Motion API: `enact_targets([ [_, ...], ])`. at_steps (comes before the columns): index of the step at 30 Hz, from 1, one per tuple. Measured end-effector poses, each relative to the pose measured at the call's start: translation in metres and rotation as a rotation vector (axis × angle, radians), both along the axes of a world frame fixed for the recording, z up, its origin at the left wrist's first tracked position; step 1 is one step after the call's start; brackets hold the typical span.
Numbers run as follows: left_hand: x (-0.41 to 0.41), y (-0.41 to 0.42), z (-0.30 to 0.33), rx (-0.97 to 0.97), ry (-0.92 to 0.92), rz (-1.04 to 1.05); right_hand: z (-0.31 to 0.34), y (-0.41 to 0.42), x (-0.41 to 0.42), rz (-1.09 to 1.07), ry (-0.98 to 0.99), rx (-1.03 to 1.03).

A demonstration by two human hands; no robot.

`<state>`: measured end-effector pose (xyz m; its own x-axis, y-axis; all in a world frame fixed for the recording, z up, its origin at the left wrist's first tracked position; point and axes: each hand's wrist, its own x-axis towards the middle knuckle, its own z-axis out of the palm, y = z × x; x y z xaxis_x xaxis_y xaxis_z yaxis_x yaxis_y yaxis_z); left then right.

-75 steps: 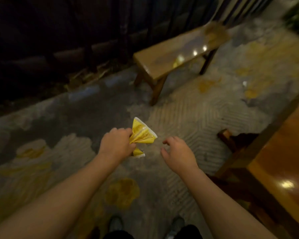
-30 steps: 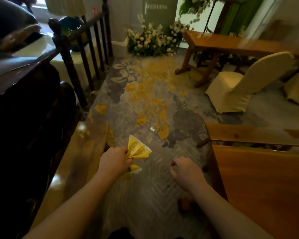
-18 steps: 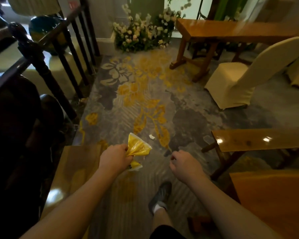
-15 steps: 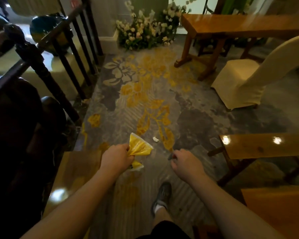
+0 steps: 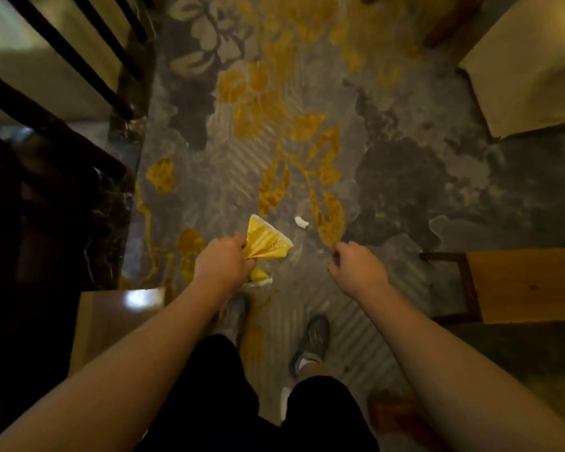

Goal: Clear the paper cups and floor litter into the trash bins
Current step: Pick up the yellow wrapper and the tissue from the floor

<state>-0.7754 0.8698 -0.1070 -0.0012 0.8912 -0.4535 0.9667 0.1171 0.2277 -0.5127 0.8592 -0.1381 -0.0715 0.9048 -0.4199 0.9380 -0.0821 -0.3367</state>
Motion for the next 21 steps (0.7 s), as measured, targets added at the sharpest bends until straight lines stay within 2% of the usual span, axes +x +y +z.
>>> enact_targets([
  [6, -0.009, 0.092, -0.133, -0.096, 0.003, -0.065, -0.133, 0.077, -0.017, -0.097, -0.02, -0.1],
  [11, -0.033, 0.16, -0.275, -0.123, -0.012, -0.081, -0.285, 0.142, -0.043, -0.151, -0.044, -0.209],
  [17, -0.056, 0.203, -0.431, -0.127, -0.008, -0.116, -0.452, 0.198, -0.061, -0.103, -0.055, -0.232],
  [21, -0.06, 0.212, -0.511, -0.153, -0.033, -0.119, -0.54, 0.22, -0.072, -0.089, -0.11, -0.213],
])
